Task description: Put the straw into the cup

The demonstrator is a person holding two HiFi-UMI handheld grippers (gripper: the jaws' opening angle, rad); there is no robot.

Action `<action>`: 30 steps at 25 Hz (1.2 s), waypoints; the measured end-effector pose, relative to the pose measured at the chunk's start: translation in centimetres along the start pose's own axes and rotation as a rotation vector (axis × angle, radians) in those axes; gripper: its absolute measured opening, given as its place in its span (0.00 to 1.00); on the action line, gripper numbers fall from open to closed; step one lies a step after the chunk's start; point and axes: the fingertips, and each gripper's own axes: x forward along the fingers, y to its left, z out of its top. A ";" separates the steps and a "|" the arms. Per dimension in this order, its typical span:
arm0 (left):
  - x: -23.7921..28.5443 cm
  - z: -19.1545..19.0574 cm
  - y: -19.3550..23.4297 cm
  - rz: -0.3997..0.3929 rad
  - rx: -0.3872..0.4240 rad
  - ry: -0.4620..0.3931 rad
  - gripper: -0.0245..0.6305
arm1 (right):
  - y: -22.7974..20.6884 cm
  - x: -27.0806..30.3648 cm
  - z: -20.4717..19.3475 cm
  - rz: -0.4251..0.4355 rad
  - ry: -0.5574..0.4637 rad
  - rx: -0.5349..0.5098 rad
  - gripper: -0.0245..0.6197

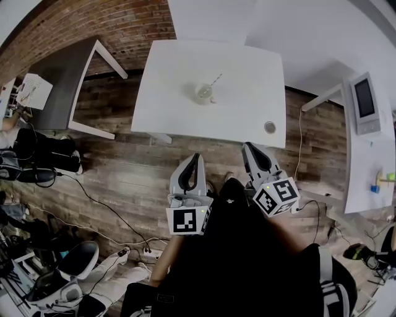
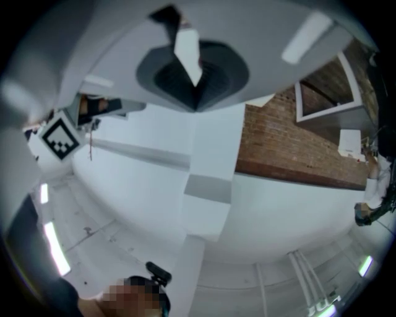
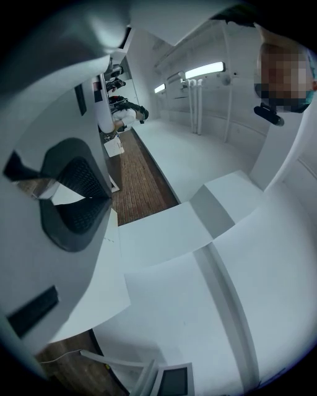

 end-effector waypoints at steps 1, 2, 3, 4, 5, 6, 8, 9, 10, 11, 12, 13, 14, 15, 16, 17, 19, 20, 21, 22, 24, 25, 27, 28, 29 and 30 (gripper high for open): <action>0.0 -0.1 -0.4 -0.003 0.001 0.001 0.04 | -0.2 -0.3 -0.1 0.000 0.001 0.003 0.05; 0.0 -0.2 -0.7 -0.008 0.003 0.003 0.04 | -0.3 -0.6 -0.2 0.000 0.003 0.006 0.05; 0.2 -0.3 -1.0 -0.014 0.005 0.006 0.04 | -0.5 -0.8 -0.3 0.001 0.005 0.006 0.05; 0.4 -0.5 -1.4 -0.020 0.008 0.010 0.04 | -0.6 -0.9 -0.3 0.001 0.006 0.004 0.05; 0.6 -0.6 -1.7 -0.025 0.012 0.014 0.04 | -0.8 -1.0 -0.3 0.002 0.008 0.002 0.05; 0.8 -0.8 -2.1 -0.028 0.015 0.019 0.04 | -1.0 -1.1 -0.2 0.003 0.009 0.002 0.05; 1.3 -1.0 -2.8 -0.030 0.014 0.027 0.04 | -1.5 -1.4 0.0 0.007 0.012 0.003 0.05; 1.6 -1.0 -3.2 -0.030 0.010 0.029 0.04 | -1.7 -1.5 0.2 0.010 0.013 0.002 0.05; 1.8 -0.9 -3.5 -0.030 0.006 0.031 0.04 | -1.9 -1.6 0.3 0.015 0.016 -0.001 0.05; 2.0 -0.9 -3.8 -0.030 0.004 0.033 0.04 | -2.1 -1.7 0.4 0.022 0.020 -0.006 0.05; 2.2 -1.0 -4.0 -0.031 0.004 0.035 0.04 | -2.2 -1.6 0.5 0.030 0.025 -0.012 0.05; 2.5 -1.0 -4.2 -0.032 0.005 0.036 0.04 | -2.4 -1.6 0.5 0.037 0.030 -0.018 0.05; 2.7 -0.9 -4.5 -0.032 0.008 0.036 0.04 | -2.6 -1.6 0.6 0.042 0.032 -0.022 0.05; 2.9 -0.9 -4.7 -0.033 0.011 0.035 0.04 | -2.8 -1.7 0.6 0.044 0.033 -0.023 0.05; 3.1 -0.8 -4.9 -0.033 0.014 0.034 0.04 | -3.0 -1.8 0.7 0.045 0.032 -0.023 0.05; 3.2 -0.7 -5.1 -0.032 0.015 0.032 0.04 | -3.2 -1.9 0.8 0.045 0.030 -0.022 0.05; 3.4 -0.7 -5.3 -0.026 0.016 0.031 0.04 | -3.5 -2.1 0.9 0.047 0.026 -0.021 0.05; 3.5 -0.7 -5.4 -0.023 0.018 0.032 0.04 | -3.6 -2.1 1.0 0.050 0.025 -0.021 0.05; 3.6 -0.7 -5.5 -0.021 0.018 0.032 0.04 | -3.7 -2.2 1.0 0.053 0.024 -0.022 0.05; 3.7 -0.8 -5.7 -0.020 0.019 0.033 0.04 | -3.8 -2.3 1.1 0.056 0.023 -0.022 0.05; 3.8 -0.8 -6.0 -0.021 0.018 0.034 0.04 | -4.1 -2.4 1.2 0.056 0.020 -0.020 0.05; 3.9 -0.8 -6.1 -0.021 0.017 0.034 0.04 | -4.2 -2.5 1.4 0.055 0.018 -0.019 0.05; 4.0 -0.6 -6.3 -0.020 0.014 0.031 0.04 | -4.4 -2.7 1.6 0.055 0.015 -0.019 0.05; 4.1 -0.6 -6.4 -0.020 0.015 0.030 0.04 | -4.6 -2.8 1.7 0.055 0.013 -0.019 0.05; 4.2 -0.6 -6.5 -0.021 0.016 0.029 0.04 | -4.7 -2.8 1.8 0.056 0.012 -0.018 0.05; 4.3 -0.7 -6.7 -0.022 0.017 0.030 0.04 | -4.8 -2.9 1.8 0.055 0.011 -0.016 0.05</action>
